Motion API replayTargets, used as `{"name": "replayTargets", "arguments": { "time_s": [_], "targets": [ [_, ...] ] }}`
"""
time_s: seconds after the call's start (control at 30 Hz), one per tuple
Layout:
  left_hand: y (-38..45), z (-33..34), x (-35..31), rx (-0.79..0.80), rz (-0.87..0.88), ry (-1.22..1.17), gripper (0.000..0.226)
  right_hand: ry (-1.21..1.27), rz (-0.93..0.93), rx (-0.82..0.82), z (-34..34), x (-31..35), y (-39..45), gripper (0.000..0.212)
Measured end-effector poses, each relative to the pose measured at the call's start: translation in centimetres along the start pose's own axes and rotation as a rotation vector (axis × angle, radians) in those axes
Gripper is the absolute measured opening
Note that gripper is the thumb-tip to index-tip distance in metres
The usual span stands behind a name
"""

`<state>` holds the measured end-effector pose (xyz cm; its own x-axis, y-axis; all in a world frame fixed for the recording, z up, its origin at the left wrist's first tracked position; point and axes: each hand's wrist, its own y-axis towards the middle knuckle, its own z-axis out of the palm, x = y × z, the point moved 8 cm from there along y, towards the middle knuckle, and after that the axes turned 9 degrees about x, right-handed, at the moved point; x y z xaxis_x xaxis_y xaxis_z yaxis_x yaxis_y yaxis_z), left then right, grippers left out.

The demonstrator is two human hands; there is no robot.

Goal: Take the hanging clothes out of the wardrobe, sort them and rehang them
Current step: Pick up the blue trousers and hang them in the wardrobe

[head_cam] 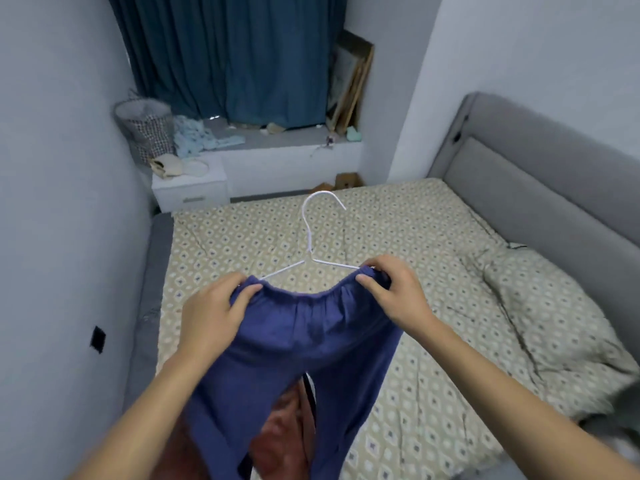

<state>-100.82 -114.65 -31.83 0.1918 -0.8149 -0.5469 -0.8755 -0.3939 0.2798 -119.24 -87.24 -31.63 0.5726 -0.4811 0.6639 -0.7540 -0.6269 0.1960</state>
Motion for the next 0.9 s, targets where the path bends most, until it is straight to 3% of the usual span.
{"name": "replayTargets", "arguments": {
  "time_s": [0.13,0.43,0.67,0.9],
  "targets": [
    [3.4,-0.7,-8.6,0.079,0.228,-0.006,0.035,-0.087,0.072,-0.212,-8.7,0.4,-4.9,0.007],
    [3.4,2.3,-28.6,0.194,0.669,-0.134,0.042,-0.221,0.290,-0.601,-23.3,0.6,-22.3,0.008],
    [-2.7,7.9,-47.0,0.289,0.959,-0.296,0.037,-0.316,0.452,-0.842,-33.8,-1.3,-39.3,0.007],
    [-12.6,15.4,-64.1,0.454,1.080,-0.504,0.042,-0.407,0.640,-1.004,-41.8,-4.3,-57.4,0.009]
  ]
}}
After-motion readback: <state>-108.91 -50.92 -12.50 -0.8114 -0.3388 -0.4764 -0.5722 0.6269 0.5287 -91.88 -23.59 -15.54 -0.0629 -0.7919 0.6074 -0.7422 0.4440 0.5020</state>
